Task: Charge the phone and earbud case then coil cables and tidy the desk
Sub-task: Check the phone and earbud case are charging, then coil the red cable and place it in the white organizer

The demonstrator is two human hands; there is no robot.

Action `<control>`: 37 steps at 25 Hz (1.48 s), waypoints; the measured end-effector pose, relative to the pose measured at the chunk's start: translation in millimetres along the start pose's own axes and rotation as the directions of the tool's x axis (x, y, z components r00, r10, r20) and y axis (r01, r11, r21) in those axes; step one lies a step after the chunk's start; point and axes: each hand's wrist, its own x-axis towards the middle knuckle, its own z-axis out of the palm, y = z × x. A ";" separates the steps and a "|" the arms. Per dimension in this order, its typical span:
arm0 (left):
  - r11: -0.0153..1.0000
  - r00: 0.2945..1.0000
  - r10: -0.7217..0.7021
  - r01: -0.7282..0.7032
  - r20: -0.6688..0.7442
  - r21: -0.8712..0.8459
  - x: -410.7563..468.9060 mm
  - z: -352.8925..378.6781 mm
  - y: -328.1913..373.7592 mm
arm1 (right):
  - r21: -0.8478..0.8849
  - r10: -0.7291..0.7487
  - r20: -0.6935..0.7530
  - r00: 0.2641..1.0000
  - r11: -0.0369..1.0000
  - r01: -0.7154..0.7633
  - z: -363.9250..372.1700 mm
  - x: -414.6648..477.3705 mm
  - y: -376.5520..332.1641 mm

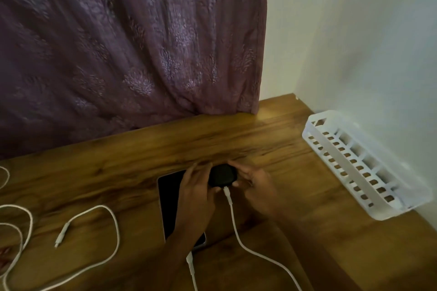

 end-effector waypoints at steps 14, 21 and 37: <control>0.989 0.993 -0.094 0.084 0.076 0.124 -2.7 14.9 -13.9 | -0.271 -0.039 -0.005 0.999 0.962 0.036 12.3 3.6 11.3; 0.999 0.996 -0.023 0.020 0.091 0.037 -1.9 4.1 12.5 | -0.212 -0.162 -0.099 0.982 0.967 0.138 1.2 -8.2 -1.6; 0.714 0.791 -0.112 0.485 0.601 -0.506 -4.7 139.0 220.0 | 0.018 0.201 -0.903 0.380 0.902 -0.432 -195.4 -129.7 75.5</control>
